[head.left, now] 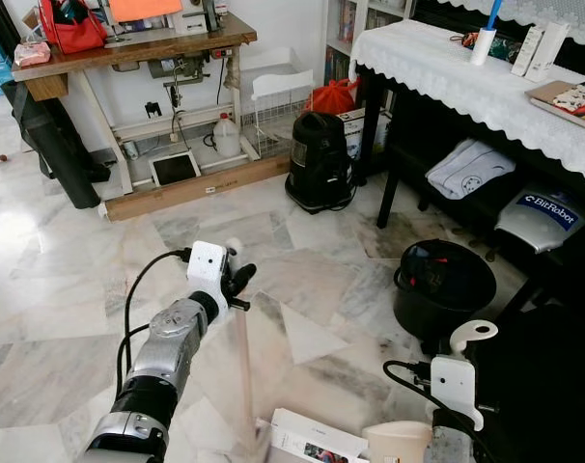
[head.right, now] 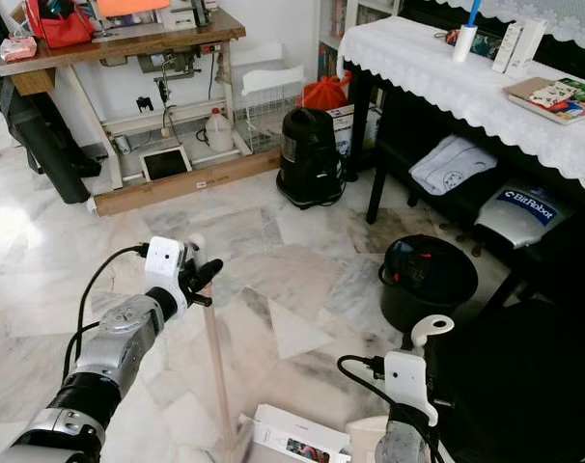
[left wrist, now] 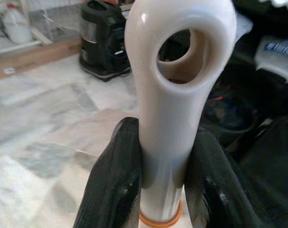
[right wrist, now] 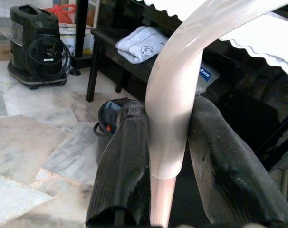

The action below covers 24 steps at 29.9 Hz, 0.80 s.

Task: Sweep floor

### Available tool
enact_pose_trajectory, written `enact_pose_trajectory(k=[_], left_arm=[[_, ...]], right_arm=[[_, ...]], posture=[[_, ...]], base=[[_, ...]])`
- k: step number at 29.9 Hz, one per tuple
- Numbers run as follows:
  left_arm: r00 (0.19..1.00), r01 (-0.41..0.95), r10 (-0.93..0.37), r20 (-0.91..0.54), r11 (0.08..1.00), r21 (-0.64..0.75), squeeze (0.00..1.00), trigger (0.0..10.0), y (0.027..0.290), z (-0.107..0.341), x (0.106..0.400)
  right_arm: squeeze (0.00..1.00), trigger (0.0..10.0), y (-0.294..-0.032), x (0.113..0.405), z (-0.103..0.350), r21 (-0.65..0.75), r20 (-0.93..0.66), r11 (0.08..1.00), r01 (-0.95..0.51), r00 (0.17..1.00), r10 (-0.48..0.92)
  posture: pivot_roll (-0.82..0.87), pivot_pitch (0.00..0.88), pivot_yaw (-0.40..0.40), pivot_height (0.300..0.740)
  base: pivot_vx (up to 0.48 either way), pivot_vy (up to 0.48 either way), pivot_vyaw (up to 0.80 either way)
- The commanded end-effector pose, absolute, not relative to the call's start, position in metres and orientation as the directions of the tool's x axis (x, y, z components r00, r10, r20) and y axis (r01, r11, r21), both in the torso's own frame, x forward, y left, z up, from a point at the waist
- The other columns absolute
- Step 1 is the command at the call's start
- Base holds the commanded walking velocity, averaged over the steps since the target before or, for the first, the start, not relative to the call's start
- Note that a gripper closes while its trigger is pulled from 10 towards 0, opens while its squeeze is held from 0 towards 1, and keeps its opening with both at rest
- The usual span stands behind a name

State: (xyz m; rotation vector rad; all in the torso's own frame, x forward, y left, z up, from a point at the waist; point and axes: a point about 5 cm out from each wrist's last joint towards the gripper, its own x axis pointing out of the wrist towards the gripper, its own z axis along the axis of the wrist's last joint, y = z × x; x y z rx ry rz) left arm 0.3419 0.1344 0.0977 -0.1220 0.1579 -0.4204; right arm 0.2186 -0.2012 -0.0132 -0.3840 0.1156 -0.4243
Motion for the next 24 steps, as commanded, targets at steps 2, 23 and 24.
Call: enact_pose_trajectory(k=[2,23,24], left_arm=[[0.889,0.42,-0.452,-0.08,0.871,-0.254,0.0,10.0,0.13,0.106,0.342],[0.957,0.207,-0.202,0.209,0.978,-0.005,0.0,10.0,0.16,0.161,0.356],[0.962,0.209,-0.21,0.173,0.978,0.02,0.0,10.0,0.157,0.151,0.357]], right_arm=[[0.0,10.0,-0.204,0.204,-0.028,-0.425,-0.123,0.838,0.341,0.896,-0.427],[0.0,10.0,-0.206,0.207,-0.025,-0.426,-0.114,0.84,0.335,0.902,-0.417],[0.0,10.0,-0.206,0.207,-0.025,-0.428,-0.112,0.841,0.332,0.904,-0.414]], posture=[[0.1,0.08,0.018,0.74],[0.09,0.08,0.003,0.74],[0.09,0.081,0.001,0.74]], base=[[0.0,0.0,0.0],[0.0,0.0,0.0],[0.0,0.0,0.0]])
